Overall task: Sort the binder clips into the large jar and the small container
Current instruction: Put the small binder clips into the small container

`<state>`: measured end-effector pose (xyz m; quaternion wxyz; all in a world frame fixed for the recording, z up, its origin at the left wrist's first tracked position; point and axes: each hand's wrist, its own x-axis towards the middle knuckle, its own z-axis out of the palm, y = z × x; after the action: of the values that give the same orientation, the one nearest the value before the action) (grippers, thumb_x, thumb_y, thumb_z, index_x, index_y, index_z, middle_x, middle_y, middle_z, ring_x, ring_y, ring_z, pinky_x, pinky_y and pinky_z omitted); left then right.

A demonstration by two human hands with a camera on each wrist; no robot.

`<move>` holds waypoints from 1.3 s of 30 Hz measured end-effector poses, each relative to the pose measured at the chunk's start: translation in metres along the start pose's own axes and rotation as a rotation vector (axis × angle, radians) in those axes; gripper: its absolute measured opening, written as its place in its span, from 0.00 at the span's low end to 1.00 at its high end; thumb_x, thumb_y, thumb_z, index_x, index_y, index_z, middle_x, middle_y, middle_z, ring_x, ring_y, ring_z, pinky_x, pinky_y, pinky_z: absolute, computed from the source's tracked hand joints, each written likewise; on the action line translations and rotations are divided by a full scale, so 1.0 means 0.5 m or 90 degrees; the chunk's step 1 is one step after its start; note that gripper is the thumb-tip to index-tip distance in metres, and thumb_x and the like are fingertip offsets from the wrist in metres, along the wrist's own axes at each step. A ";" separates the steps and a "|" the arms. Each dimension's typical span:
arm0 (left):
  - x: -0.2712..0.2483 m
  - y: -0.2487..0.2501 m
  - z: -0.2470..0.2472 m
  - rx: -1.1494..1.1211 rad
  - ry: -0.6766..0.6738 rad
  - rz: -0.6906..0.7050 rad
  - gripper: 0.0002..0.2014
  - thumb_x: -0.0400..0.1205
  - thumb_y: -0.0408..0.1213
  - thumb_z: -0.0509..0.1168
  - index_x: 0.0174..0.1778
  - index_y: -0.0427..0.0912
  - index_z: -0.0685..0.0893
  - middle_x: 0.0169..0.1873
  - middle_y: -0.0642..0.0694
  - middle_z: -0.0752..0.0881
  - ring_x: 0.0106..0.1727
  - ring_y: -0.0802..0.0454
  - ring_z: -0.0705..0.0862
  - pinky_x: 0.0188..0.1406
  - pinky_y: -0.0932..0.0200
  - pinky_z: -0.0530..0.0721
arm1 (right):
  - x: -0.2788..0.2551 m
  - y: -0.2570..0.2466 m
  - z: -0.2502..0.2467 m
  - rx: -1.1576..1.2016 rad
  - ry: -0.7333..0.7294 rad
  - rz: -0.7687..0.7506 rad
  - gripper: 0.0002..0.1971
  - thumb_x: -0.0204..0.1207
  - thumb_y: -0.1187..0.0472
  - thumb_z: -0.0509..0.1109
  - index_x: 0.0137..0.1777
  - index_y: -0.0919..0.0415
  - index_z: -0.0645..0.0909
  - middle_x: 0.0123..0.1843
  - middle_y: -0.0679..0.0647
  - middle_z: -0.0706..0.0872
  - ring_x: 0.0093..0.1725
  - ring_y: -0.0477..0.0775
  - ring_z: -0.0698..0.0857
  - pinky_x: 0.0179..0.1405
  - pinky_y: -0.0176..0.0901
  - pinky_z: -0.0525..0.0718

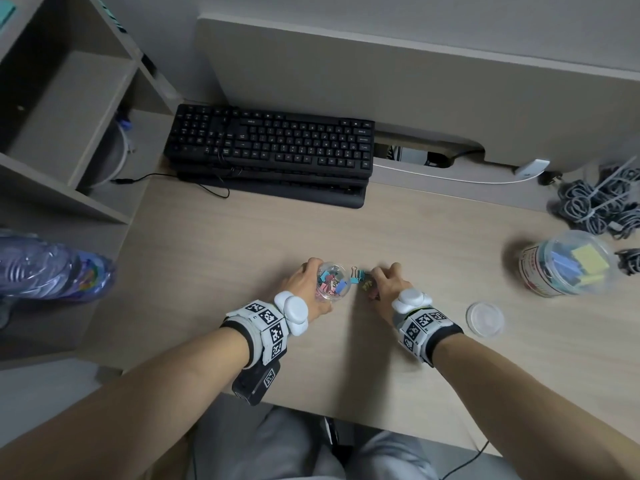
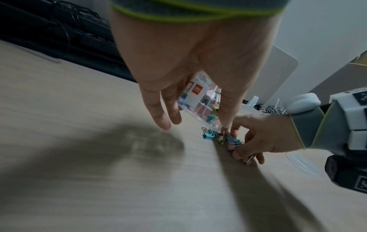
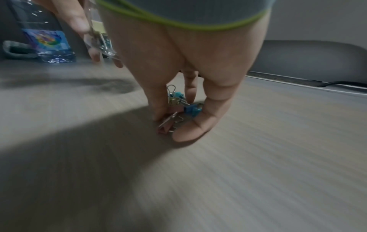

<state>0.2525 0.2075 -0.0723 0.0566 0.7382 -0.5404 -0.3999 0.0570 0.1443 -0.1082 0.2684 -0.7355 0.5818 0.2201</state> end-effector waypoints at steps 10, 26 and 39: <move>0.000 -0.012 0.009 0.005 -0.004 -0.010 0.35 0.67 0.43 0.77 0.67 0.47 0.69 0.61 0.48 0.82 0.54 0.41 0.84 0.52 0.50 0.85 | 0.019 -0.015 -0.004 -0.010 -0.001 -0.008 0.22 0.76 0.56 0.67 0.69 0.51 0.69 0.67 0.57 0.68 0.50 0.66 0.86 0.38 0.48 0.76; -0.009 -0.017 0.013 -0.003 -0.006 -0.011 0.35 0.67 0.42 0.77 0.68 0.47 0.69 0.62 0.47 0.81 0.55 0.41 0.84 0.54 0.49 0.86 | 0.018 -0.023 -0.021 -0.057 0.009 -0.027 0.25 0.75 0.65 0.68 0.71 0.53 0.68 0.68 0.60 0.66 0.46 0.63 0.84 0.36 0.48 0.75; -0.002 -0.015 0.014 0.010 -0.020 -0.027 0.36 0.67 0.42 0.77 0.69 0.47 0.68 0.63 0.47 0.80 0.55 0.42 0.84 0.55 0.49 0.86 | 0.022 0.013 -0.038 -0.071 -0.063 0.062 0.29 0.73 0.50 0.71 0.72 0.52 0.67 0.69 0.57 0.65 0.54 0.64 0.84 0.41 0.51 0.74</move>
<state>0.2537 0.2139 -0.0804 0.0335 0.7433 -0.5288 -0.4084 0.0535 0.1228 -0.1018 0.2446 -0.7082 0.5899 0.3012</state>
